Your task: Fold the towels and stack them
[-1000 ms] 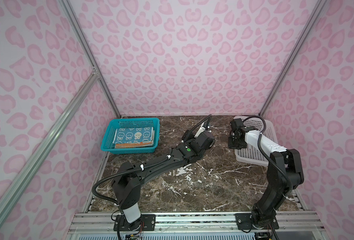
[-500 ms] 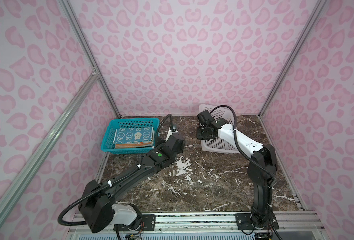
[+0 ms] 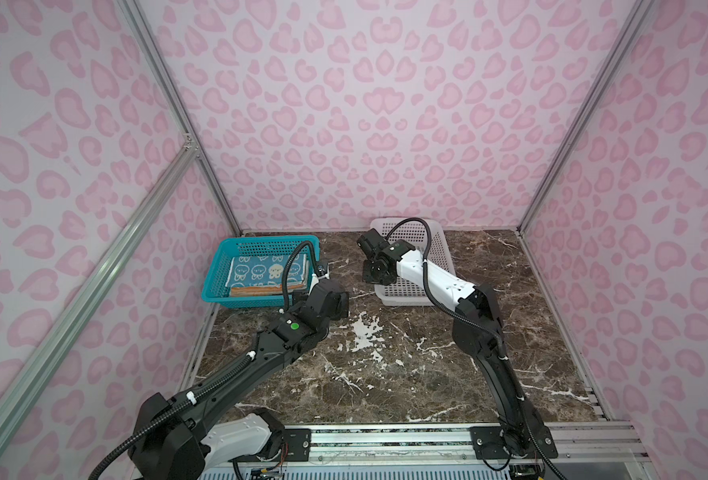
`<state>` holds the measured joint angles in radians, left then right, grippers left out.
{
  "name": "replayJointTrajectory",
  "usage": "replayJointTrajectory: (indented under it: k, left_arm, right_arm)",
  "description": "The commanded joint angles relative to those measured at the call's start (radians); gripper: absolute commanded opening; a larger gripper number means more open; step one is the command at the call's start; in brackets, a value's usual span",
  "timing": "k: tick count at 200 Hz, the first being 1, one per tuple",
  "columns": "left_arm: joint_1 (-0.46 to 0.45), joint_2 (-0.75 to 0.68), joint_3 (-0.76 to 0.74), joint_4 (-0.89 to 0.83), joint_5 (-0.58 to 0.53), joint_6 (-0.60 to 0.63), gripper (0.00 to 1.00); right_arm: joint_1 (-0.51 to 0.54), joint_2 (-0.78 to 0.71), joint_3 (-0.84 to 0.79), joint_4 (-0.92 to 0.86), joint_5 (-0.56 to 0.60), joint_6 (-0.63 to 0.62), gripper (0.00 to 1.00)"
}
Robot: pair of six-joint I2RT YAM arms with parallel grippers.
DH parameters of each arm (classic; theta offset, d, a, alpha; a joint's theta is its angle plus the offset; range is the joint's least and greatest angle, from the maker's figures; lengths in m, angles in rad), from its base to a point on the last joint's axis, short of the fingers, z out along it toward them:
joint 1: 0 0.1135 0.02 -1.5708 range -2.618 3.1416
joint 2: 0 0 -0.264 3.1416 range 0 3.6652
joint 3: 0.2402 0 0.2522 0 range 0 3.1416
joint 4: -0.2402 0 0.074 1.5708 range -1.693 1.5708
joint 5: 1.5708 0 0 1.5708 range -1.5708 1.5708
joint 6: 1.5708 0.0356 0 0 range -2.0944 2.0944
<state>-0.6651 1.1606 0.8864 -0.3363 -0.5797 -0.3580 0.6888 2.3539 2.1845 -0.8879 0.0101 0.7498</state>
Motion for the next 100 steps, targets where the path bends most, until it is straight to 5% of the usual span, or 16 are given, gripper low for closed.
replayJointTrajectory:
  k: [1,42,69,100]
  left_arm:
    - [0.011,-0.025,-0.010,0.005,-0.001,-0.025,0.97]
    - [0.046,-0.086,-0.032,0.025,-0.049,-0.037,0.97]
    - [0.145,-0.161,-0.092,0.092,-0.118,-0.044,0.98]
    - [0.307,-0.176,-0.214,0.288,-0.175,0.038,0.97]
  right_arm:
    - [0.000,-0.001,0.003,0.040,-0.042,0.021,0.44]
    - [0.002,-0.139,-0.037,0.072,-0.019,-0.044,0.97]
    - [-0.045,-0.324,-0.136,0.071,0.072,-0.143,0.99]
    - [-0.207,-0.614,-0.462,0.193,0.199,-0.230,0.99]
